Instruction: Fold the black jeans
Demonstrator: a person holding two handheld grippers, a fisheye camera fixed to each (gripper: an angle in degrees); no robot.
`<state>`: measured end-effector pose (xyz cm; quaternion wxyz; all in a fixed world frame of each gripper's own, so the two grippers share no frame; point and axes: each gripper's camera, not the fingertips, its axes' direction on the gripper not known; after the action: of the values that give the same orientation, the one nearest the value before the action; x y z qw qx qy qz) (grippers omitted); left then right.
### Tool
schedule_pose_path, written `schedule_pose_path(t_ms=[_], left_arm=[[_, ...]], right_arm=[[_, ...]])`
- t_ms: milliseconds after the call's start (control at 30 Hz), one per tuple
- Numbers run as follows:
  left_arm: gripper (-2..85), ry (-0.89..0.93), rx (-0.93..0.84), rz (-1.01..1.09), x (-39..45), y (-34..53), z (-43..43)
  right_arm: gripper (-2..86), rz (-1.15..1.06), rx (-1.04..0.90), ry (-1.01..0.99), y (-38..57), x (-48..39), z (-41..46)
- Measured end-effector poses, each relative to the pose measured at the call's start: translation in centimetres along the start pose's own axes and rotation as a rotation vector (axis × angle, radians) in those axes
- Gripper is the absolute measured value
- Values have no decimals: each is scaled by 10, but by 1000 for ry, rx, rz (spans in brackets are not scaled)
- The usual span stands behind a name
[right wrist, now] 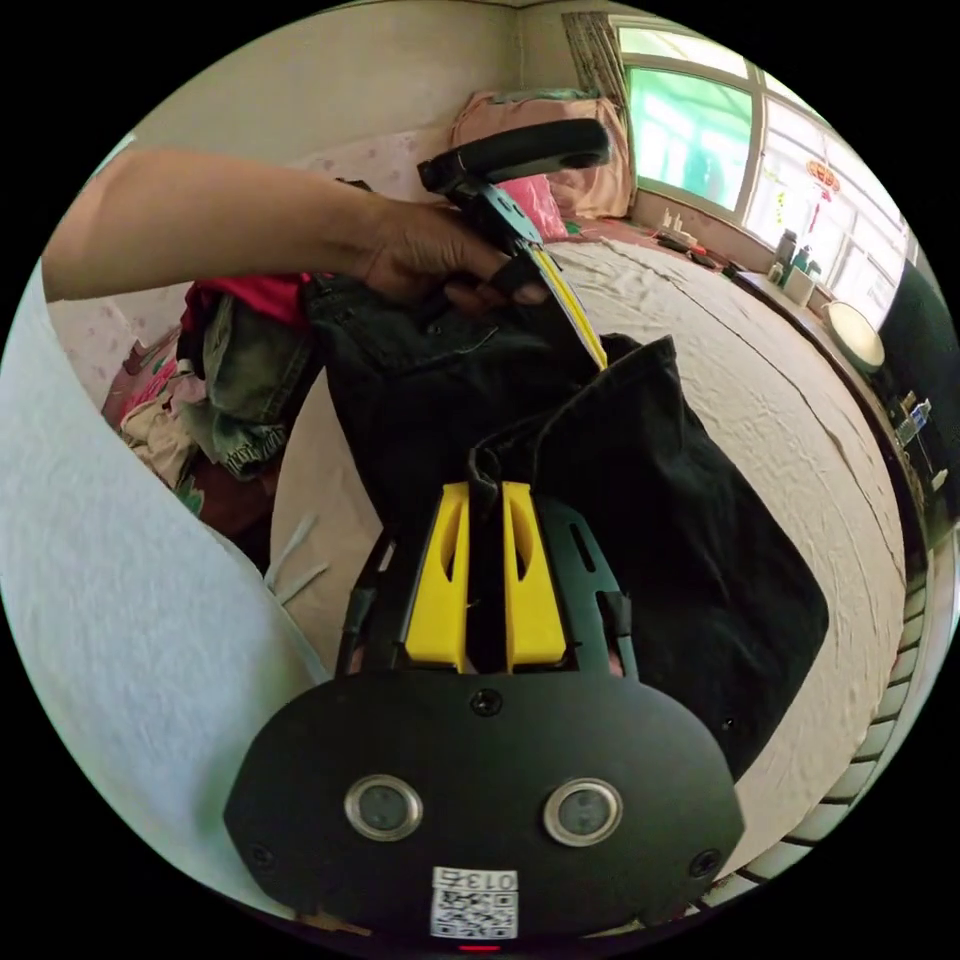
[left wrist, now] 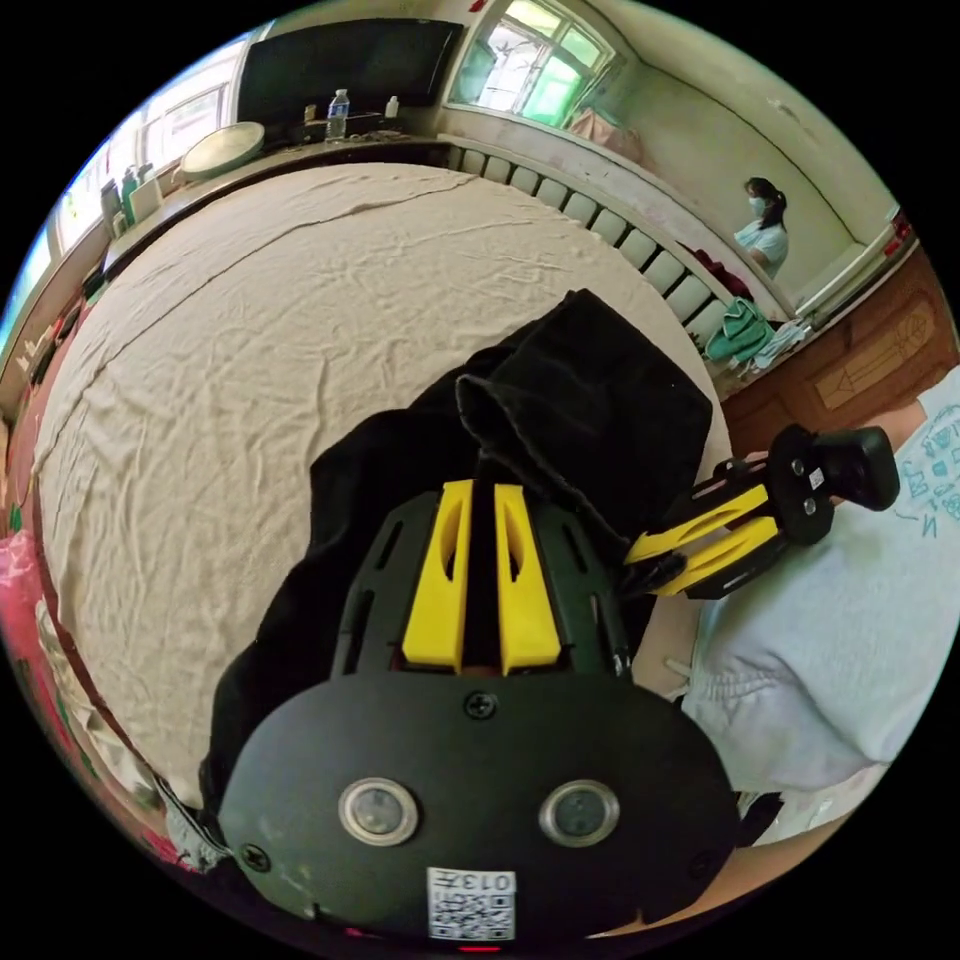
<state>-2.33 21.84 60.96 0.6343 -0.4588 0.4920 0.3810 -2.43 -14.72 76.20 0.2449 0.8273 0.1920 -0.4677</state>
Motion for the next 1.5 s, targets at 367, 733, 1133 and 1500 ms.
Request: schedule_pose_path(t_ms=[367,733,1133,1500], left_arm=[[121,165,140,-322,-19,82,-34],[44,33,-55,-364,12,73,9],[12,128,-91,-377,-11,103,-1],[81,-109,159,-192,60,121,-84]], right_arm=[[94,-158,-18,-97,-2,-19,45],[98,262,-158,321,136,93,-20],[21,220,-267,321,152,110,48],[85,320,-237,253,207,135,6]])
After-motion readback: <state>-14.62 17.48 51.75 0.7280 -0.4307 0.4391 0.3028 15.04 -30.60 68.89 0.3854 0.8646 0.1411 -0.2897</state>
